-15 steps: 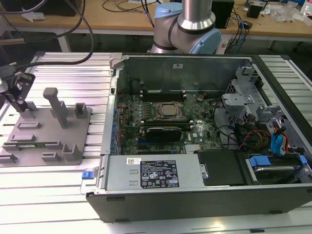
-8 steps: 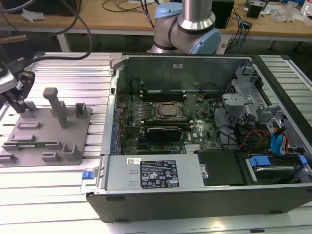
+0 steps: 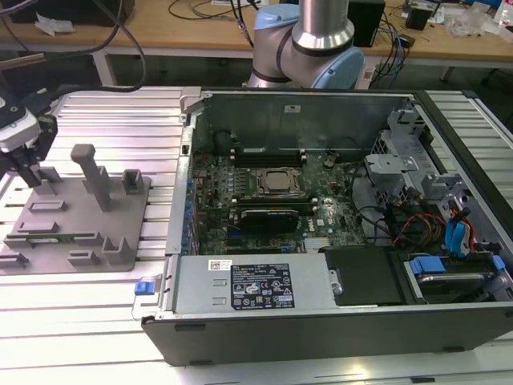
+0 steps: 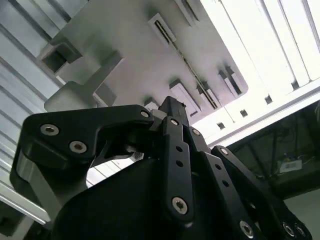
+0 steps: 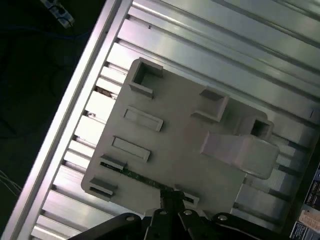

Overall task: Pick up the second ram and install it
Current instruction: 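Pick up the second ram and move it above second insertion slot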

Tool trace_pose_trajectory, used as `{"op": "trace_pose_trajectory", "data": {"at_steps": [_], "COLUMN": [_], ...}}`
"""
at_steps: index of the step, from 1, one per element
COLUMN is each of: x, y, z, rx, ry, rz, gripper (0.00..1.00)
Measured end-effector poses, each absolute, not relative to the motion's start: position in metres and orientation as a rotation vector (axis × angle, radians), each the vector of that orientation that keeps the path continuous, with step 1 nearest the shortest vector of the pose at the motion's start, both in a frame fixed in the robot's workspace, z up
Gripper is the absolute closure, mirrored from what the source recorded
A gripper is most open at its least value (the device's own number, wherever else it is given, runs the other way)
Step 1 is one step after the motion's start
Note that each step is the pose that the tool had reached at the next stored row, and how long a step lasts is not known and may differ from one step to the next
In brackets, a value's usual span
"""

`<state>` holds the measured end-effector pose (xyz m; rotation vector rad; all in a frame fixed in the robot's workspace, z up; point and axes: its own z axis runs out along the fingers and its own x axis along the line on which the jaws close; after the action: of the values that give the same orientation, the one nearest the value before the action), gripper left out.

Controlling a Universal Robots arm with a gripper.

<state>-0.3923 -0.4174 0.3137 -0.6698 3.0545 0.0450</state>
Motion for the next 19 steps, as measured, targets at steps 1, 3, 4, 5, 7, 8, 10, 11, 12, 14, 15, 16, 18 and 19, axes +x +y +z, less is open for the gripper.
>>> {"op": "trace_pose_trajectory", "data": {"at_steps": [1, 3, 4, 5, 7, 8, 10, 11, 12, 14, 15, 16, 18, 19], "x": [-0.3923, -0.3923, -0.3923, -0.3923, -0.3923, -0.3923, -0.3923, -0.3923, -0.3923, -0.3923, -0.3923, -0.3923, -0.3923, -0.3923], "y": [-0.4174, -0.4173, -0.4174, -0.4174, -0.4174, -0.4174, -0.4174, -0.4174, -0.4174, -0.4174, -0.4174, -0.4174, -0.4174, -0.4174], "z": [0.3134, 0.3132, 0.3130, 0.3127, 0.3122, 0.3120, 0.3115, 0.3112, 0.3110, 0.3107, 0.3106, 0.3104, 0.3100, 0.3099], "rx": [-0.745, -0.811, -0.863, -0.951, -1.073, -1.108, -1.206, -1.266, -1.306, -1.367, -1.395, -1.422, -1.517, -1.536], "ry": [3.038, 3.021, 3.008, 2.982, 2.941, 2.929, 2.891, 2.866, 2.849, 2.820, 2.807, 2.794, 2.745, 2.734], "rz": [0.045, 0.046, 0.046, 0.047, 0.048, 0.048, 0.048, 0.049, 0.049, 0.049, 0.049, 0.049, 0.049, 0.049], "gripper": [0.92, 0.92, 0.92, 0.92, 0.92, 0.92, 0.92, 0.92, 0.92, 0.92, 0.92, 0.92, 0.92, 0.92]}}
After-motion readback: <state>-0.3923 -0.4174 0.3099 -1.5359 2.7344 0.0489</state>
